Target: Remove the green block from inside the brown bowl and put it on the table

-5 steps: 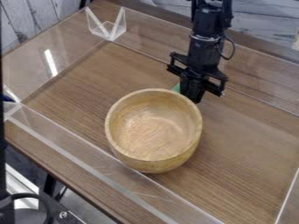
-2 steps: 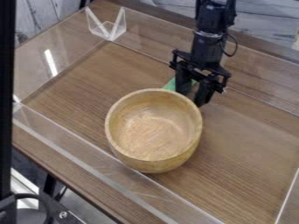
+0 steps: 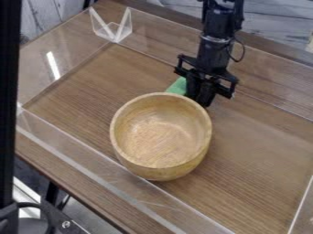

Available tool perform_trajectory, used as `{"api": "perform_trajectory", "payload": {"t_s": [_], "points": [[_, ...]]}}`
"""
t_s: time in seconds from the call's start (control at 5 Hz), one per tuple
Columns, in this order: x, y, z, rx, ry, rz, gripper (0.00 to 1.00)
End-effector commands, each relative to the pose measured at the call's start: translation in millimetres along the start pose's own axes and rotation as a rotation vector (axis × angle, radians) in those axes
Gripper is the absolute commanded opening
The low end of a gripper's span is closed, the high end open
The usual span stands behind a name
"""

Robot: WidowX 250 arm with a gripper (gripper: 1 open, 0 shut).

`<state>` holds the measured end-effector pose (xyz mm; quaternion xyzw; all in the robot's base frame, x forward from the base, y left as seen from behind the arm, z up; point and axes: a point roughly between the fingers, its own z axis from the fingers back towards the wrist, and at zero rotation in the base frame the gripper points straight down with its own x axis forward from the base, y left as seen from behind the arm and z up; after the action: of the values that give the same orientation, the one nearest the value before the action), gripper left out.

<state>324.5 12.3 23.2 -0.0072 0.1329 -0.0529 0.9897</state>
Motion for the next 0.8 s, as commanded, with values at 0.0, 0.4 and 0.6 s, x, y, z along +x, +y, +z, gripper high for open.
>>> {"api": "perform_trajectory", "payload": {"t_s": [0.0, 0.4, 0.6], "points": [[5.5, 4.0, 14.6, -0.036, -0.054, 0.012, 0.0], [8.0, 4.5, 13.5, -0.096, -0.068, 0.02, 0.0], [5.0, 5.7, 22.3, -0.121, -0.084, 0.013, 0.0]]}}
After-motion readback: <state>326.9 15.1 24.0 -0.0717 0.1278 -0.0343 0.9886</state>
